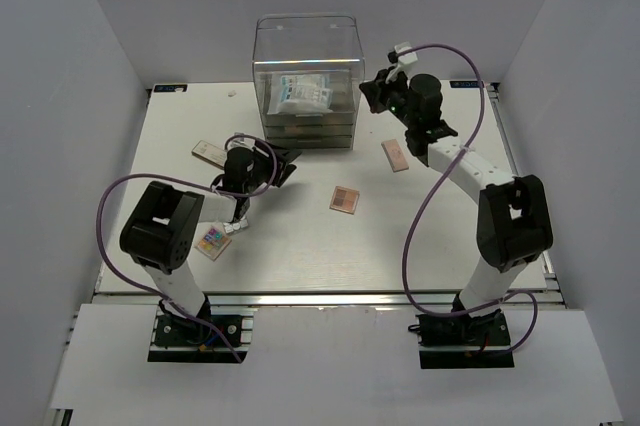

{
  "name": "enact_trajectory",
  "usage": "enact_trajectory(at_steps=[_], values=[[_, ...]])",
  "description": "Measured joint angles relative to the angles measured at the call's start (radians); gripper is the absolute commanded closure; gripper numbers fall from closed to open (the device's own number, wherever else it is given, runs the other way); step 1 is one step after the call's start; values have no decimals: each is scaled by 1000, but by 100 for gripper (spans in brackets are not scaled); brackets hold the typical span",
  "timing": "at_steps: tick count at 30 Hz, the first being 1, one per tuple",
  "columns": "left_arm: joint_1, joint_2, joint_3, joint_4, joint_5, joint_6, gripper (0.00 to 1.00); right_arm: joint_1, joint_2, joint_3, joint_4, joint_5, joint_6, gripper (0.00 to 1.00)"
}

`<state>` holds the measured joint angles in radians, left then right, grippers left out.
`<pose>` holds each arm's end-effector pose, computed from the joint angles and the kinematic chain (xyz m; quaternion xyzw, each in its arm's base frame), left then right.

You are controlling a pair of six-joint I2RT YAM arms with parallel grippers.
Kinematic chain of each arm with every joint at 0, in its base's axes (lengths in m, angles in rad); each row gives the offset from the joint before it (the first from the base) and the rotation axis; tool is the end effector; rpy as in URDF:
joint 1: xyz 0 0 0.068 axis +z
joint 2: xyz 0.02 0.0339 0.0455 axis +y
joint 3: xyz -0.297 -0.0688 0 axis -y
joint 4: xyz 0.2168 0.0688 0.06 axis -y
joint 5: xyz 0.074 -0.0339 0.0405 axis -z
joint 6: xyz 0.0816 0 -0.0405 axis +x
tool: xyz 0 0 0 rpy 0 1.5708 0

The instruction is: Organize the makeup

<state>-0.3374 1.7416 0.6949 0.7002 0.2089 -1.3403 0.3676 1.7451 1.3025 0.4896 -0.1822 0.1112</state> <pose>0.3488 -0.1403 0.1963 -0.3387 0.7425 -0.4821 0.3185 0.4120 0.1745 0.3746 -0.1532 0.6734 0.2319 0.6851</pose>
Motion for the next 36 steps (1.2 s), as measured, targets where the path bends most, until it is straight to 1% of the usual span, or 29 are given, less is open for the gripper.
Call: enact_trajectory(at_steps=[4,7,8,10,13,14,21,22,23,24,25,27,31,32,34,36], values=[[-7,31,33,-1,-6,-2,35,8,-62,-63,-10,17,9,100],[-13,53,60,-2,-17,-2,35,18,-90,-82,-34,26,16,81],[-14,60,66,-3,-21,-2,37,22,-96,-87,-37,26,21,72],[-17,74,76,-4,-33,-3,40,26,-105,-90,-56,22,29,68],[-19,98,90,-3,-41,-4,43,32,-119,-95,-78,15,36,66],[-21,108,96,-1,-43,-5,45,32,-128,-103,-80,12,36,64],[-45,185,134,23,-61,-11,46,32,-218,-158,-100,-28,32,53],[-48,196,140,29,-65,-13,47,32,-233,-163,-100,-37,28,48],[-53,208,149,35,-69,-14,47,32,-248,-168,-100,-45,23,47],[-55,220,158,40,-71,-15,47,32,-265,-173,-103,-60,12,46],[-58,232,167,43,-74,-16,47,32,-278,-173,-111,-74,2,41],[-60,249,186,44,-83,-19,47,32,-306,-174,-137,-103,-28,35],[-63,278,214,75,-100,-35,47,32,-368,-198,-178,-163,-100,30],[-63,287,220,87,-105,-42,48,32,-389,-215,-188,-182,-123,28],[-64,305,229,98,-117,-58,48,29,-435,-262,-203,-221,-169,20],[-64,327,240,102,-126,-72,53,27,-493,-334,-203,-249,-208,16]])
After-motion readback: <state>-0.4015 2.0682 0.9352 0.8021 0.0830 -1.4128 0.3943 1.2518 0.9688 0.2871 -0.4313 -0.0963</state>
